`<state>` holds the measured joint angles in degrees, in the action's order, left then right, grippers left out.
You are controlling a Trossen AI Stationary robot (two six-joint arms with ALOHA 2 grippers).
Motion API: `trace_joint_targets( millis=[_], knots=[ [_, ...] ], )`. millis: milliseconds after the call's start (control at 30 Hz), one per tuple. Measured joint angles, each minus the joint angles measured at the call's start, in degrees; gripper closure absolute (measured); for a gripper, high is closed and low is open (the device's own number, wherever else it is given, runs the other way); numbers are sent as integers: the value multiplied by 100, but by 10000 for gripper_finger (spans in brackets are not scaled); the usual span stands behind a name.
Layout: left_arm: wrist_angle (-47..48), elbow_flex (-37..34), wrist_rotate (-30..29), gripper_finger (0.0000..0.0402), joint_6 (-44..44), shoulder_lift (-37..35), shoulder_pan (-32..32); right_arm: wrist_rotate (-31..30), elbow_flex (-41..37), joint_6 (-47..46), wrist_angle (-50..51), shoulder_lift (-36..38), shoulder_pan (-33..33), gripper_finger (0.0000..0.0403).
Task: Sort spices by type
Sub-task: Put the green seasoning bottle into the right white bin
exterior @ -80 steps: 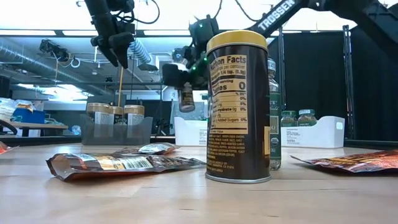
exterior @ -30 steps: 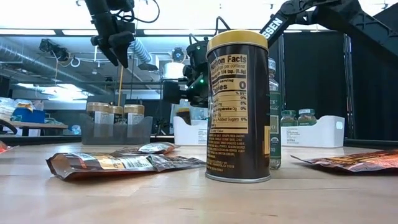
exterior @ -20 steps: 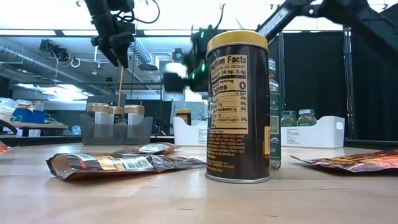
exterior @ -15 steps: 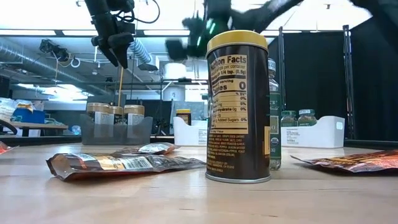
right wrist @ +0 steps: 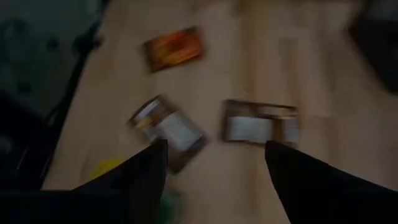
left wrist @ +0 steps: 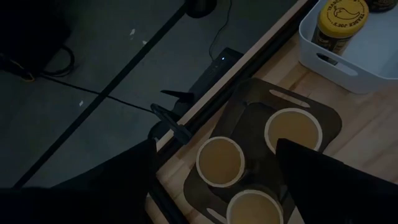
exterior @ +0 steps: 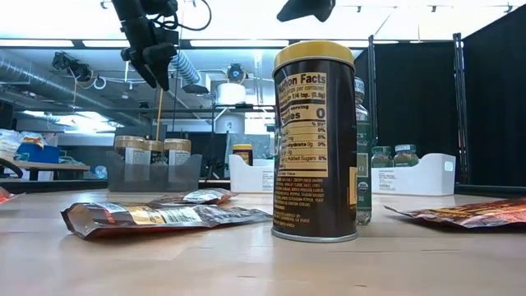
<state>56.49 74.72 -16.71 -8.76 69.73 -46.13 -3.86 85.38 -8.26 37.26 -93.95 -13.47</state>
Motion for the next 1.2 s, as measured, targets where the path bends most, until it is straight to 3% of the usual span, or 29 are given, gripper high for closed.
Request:
trace_joint_targets(
  millis=[233, 800, 1200],
  knots=[
    [9, 0, 2, 65, 16, 0, 0, -163, -2, 220, -53, -569, -746, 116],
    [24, 0, 48, 65, 42, 0, 0, 103, 0, 185, 637, -1206, -781, 62],
    [26, 0, 47, 65, 48, 0, 0, 247, 2, 202, 564, -1566, -724, 77]
  ],
)
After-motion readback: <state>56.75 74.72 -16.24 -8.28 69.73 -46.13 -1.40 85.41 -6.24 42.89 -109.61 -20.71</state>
